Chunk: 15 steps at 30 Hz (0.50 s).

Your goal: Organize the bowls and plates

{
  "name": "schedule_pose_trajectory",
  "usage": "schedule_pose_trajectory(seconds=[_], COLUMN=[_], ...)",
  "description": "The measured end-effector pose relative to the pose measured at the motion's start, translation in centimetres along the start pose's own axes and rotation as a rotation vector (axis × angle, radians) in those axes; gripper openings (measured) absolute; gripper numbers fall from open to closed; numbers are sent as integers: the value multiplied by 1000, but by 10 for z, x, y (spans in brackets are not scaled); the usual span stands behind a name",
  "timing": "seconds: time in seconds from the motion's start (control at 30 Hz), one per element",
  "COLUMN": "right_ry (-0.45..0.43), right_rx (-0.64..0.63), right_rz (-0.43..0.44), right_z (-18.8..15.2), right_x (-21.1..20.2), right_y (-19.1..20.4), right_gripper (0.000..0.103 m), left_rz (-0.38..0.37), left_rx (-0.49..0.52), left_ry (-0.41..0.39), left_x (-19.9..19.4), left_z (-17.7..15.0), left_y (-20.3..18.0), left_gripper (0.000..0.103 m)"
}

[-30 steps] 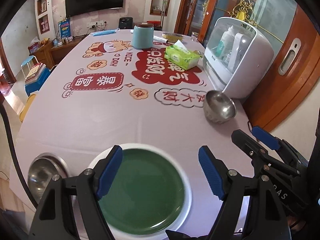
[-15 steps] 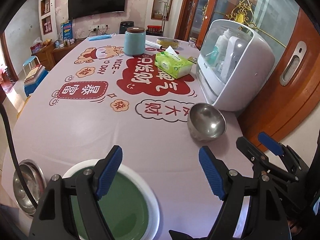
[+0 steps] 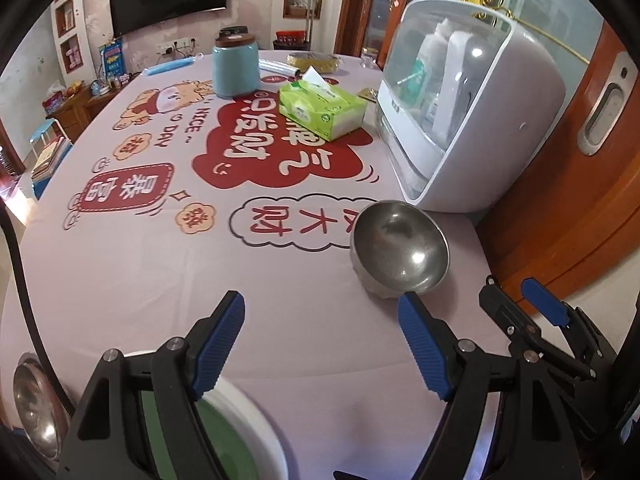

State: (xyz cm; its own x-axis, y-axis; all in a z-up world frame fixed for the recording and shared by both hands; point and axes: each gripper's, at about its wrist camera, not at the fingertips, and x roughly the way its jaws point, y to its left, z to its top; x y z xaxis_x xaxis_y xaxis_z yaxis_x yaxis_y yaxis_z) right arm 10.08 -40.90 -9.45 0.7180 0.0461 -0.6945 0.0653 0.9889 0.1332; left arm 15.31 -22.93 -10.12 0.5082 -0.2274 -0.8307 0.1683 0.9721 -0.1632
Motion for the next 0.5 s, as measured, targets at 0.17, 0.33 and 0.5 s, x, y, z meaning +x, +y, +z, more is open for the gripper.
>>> schedule_pose_trajectory(seconds=[0.17, 0.33, 0.5], right_ry=[17, 60, 77], right_rx=[5, 8, 3], right_rz=[14, 33, 55], right_z=[1, 1, 0], right_x=[20, 43, 56], right_y=[-10, -15, -17], right_gripper=[69, 69, 69], left_rz=[-10, -12, -34], left_rx=[6, 13, 11], left_ry=[18, 42, 95], left_x=[26, 50, 73], left_z=[12, 22, 26], left_y=[-9, -14, -16], left_gripper=[78, 78, 78])
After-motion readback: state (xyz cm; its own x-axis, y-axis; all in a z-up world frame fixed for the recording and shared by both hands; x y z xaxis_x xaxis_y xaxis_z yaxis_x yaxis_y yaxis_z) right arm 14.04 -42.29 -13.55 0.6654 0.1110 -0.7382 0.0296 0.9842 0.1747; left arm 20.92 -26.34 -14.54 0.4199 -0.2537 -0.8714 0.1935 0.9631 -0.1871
